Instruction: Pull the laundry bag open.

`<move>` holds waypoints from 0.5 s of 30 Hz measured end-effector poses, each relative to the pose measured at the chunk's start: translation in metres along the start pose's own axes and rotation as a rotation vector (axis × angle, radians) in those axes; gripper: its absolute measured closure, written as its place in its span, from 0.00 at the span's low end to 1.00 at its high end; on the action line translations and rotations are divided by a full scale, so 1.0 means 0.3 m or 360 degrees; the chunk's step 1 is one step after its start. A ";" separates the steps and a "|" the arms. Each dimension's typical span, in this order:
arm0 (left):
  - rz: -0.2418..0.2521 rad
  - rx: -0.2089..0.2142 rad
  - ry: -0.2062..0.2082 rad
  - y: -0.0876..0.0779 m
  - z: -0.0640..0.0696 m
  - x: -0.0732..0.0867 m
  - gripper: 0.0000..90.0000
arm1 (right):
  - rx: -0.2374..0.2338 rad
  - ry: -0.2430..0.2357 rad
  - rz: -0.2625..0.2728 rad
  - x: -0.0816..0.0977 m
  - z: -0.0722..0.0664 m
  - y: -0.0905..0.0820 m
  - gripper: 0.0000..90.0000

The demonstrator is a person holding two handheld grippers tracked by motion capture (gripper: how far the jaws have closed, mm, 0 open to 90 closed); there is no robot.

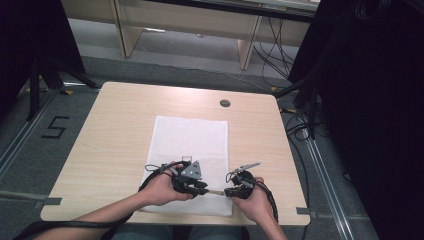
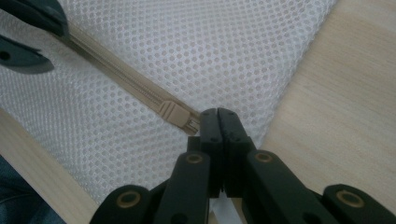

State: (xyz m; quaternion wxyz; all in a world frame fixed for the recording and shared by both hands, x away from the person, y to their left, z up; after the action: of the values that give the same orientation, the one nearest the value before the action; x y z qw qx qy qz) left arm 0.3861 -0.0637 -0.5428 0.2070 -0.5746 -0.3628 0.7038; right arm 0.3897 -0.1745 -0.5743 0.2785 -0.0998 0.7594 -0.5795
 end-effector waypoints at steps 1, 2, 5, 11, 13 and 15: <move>0.0000 0.0000 0.0000 0.000 0.000 0.000 0.83 | -0.0011 -0.0037 0.0026 -0.004 -0.002 0.002 1.00; 0.0009 0.0007 -0.0024 0.008 0.005 -0.005 0.83 | -0.0011 -0.0037 0.0026 -0.004 -0.002 0.002 1.00; -0.0020 0.0001 -0.0001 0.039 0.005 -0.015 0.82 | 0.0005 -0.0062 0.0023 -0.002 -0.005 0.001 1.00; -0.0036 0.0004 0.0017 0.066 0.003 -0.030 0.82 | 0.0022 -0.0084 0.0031 -0.005 -0.004 0.002 1.00; -0.0033 -0.0003 0.0008 0.079 -0.002 -0.035 0.81 | 0.0023 -0.0089 0.0028 -0.004 -0.004 0.003 1.00; -0.0027 0.0001 -0.0008 0.082 -0.002 -0.038 0.81 | 0.0018 -0.0065 0.0011 0.000 -0.011 0.000 1.00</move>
State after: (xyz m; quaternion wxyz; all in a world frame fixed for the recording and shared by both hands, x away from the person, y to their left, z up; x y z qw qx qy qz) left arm 0.3926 -0.0876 -0.5537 0.2122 -0.5697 -0.3679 0.7036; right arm 0.3879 -0.1718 -0.5738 0.2965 -0.1074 0.7507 -0.5806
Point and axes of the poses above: each handheld gripper's, and its own axes: y roughly forward along the jaws, x roughly out of its underside, z roughly to its right, the point moved 10 cm from there along y, roughly forward along the jaws, and after that the axes turned 8 degrees about -z, right-handed, at the moved point
